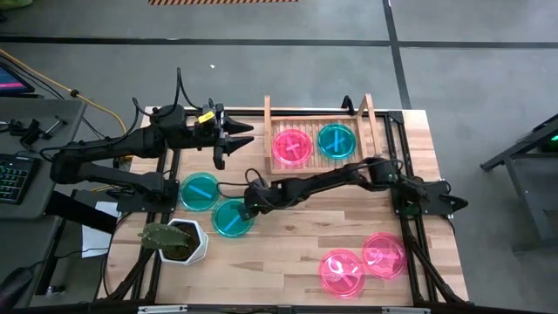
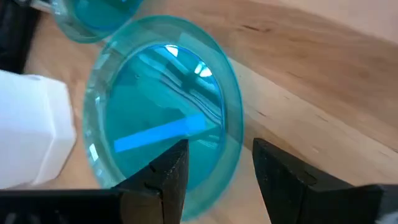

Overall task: Place and stack plates onto a shelf
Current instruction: Stack the blue plate on top of the other blue plates on the shelf

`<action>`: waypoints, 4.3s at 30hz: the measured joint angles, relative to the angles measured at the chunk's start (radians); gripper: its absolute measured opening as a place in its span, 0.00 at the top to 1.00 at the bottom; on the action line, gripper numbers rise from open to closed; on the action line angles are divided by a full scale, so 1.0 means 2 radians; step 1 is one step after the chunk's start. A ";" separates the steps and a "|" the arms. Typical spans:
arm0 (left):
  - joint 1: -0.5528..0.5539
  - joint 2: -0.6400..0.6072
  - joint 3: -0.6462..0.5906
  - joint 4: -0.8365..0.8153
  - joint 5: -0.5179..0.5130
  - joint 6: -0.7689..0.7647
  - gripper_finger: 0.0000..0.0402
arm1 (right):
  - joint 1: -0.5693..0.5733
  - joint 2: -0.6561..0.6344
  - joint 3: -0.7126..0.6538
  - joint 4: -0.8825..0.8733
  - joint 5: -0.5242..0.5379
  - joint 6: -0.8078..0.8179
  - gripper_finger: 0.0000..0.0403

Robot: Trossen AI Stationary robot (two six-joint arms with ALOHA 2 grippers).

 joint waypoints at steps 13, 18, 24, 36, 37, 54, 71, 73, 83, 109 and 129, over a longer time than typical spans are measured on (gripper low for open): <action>0.000 0.000 0.000 -0.001 0.000 0.000 0.62 | 0.005 0.034 0.018 -0.024 0.002 -0.025 0.90; 0.000 -0.001 0.000 -0.001 0.000 0.000 0.62 | 0.003 0.026 0.018 -0.054 -0.018 -0.059 0.99; 0.000 -0.013 0.000 -0.001 -0.001 0.017 0.62 | 0.000 -0.024 0.005 -0.188 -0.016 -0.150 1.00; 0.000 -0.021 0.000 0.006 -0.009 0.044 0.62 | -0.002 -0.377 -0.385 -0.129 0.000 -0.054 1.00; 0.000 -0.021 0.000 0.006 -0.009 0.044 0.62 | -0.002 -0.413 -0.417 -0.118 0.015 -0.028 1.00; 0.000 -0.016 0.000 0.003 -0.037 -0.018 0.62 | -0.029 -0.655 -0.651 0.108 0.006 0.072 0.99; 0.000 -0.016 0.000 -0.004 -0.036 -0.017 0.62 | 0.058 -0.490 -0.673 0.204 -0.039 0.205 0.44; 0.000 -0.016 0.000 -0.008 -0.036 -0.017 0.62 | 0.061 -0.464 -0.673 0.233 -0.038 0.215 0.42; 0.000 -0.016 0.000 -0.042 -0.035 -0.017 0.62 | 0.065 -0.362 -0.667 0.360 0.003 0.284 0.49; 0.001 -0.041 0.000 -0.032 -0.038 0.009 0.62 | 0.059 -0.589 -0.671 0.300 0.223 0.250 1.00; 0.001 -0.041 0.000 -0.031 -0.038 0.039 0.62 | -0.054 -0.464 -0.613 0.073 0.454 0.536 1.00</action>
